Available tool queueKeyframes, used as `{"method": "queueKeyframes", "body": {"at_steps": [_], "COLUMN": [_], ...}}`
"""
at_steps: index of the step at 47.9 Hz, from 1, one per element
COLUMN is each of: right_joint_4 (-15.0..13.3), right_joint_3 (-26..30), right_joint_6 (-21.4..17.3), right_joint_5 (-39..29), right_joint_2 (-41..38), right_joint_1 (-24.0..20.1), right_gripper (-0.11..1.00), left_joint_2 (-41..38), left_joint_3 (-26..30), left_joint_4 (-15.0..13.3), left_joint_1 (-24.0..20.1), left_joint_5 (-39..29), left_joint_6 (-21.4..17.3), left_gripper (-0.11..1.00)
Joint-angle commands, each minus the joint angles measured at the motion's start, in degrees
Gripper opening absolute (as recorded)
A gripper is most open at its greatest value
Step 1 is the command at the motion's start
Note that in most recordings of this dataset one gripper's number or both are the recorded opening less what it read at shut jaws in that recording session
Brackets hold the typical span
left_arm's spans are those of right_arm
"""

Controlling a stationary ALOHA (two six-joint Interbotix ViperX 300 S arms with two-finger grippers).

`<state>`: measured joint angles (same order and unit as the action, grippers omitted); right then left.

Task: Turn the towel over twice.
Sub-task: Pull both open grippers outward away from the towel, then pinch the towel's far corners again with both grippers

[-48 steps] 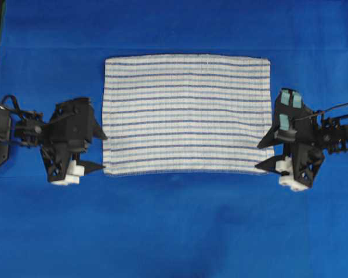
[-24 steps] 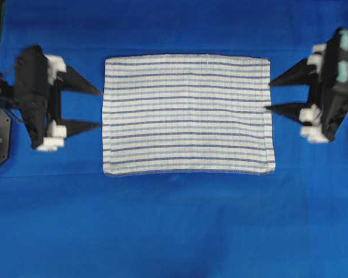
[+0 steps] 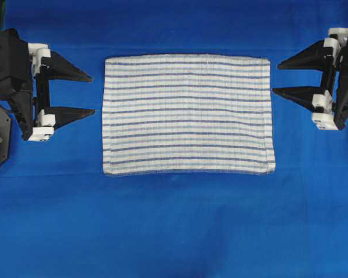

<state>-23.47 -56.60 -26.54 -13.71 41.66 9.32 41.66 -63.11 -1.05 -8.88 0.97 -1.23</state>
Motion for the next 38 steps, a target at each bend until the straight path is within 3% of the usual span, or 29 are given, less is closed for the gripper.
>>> {"method": "queueKeyframes", "body": {"at_steps": [1, 20, 29, 38], "right_joint_4": [-0.18, -1.67, -2.29, -2.29], "right_joint_3": [0.70, 0.53, -0.26, -1.41], "right_joint_6": [0.09, 0.09, 0.09, 0.09], "right_joint_5": [0.26, 2.81, 7.56, 15.47], "right_joint_2": [-0.79, -10.81, -17.93, -26.19], "right_joint_1": [2.11, 16.70, 21.71, 25.05], "right_gripper": [0.62, 0.62, 0.62, 0.62], "left_joint_2": [-1.05, -12.66, -21.27, -29.62], "left_joint_3": [0.88, 0.53, 1.85, 3.25], "left_joint_4": [0.00, 0.00, 0.00, 0.00], "left_joint_1": [-0.97, -11.34, -14.68, -17.31], "left_joint_5": [0.62, 7.91, 11.87, 15.73], "left_joint_6": [0.09, -5.10, -8.44, -9.23], "left_gripper": [0.76, 0.76, 0.76, 0.77]}}
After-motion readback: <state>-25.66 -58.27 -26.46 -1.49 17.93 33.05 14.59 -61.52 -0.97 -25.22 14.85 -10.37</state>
